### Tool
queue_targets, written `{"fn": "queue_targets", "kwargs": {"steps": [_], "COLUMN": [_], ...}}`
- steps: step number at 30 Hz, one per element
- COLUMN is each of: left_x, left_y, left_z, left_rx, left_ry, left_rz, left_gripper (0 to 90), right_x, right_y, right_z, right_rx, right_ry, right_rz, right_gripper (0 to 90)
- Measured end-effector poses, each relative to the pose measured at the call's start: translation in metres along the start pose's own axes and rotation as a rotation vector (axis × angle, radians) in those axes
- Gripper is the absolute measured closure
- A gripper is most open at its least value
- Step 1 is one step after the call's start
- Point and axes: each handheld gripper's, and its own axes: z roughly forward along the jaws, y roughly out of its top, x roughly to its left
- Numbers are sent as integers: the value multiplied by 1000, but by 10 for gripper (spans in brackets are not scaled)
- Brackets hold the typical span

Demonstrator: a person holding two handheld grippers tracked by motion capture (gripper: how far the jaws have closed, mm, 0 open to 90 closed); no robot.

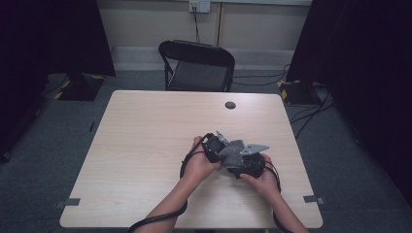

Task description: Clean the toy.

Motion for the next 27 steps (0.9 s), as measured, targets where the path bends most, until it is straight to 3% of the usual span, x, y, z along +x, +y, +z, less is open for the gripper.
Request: {"fn": "queue_targets", "kwargs": {"steps": [10,17,27], "left_x": [0,7,9], "left_y": [0,-1,-2], "left_z": [1,-1,-1], "left_rx": [4,8,9], "left_ry": [27,54,57], "left_rz": [11,-3,-12], "left_gripper": [732,732,731], "right_x": [0,0,0], "right_y": [0,0,0], "right_z": [0,0,0], "right_rx": [0,0,0], "right_ry": [0,0,0], "right_rz": [-1,-1,-2], "right_gripper": [239,239,239]}}
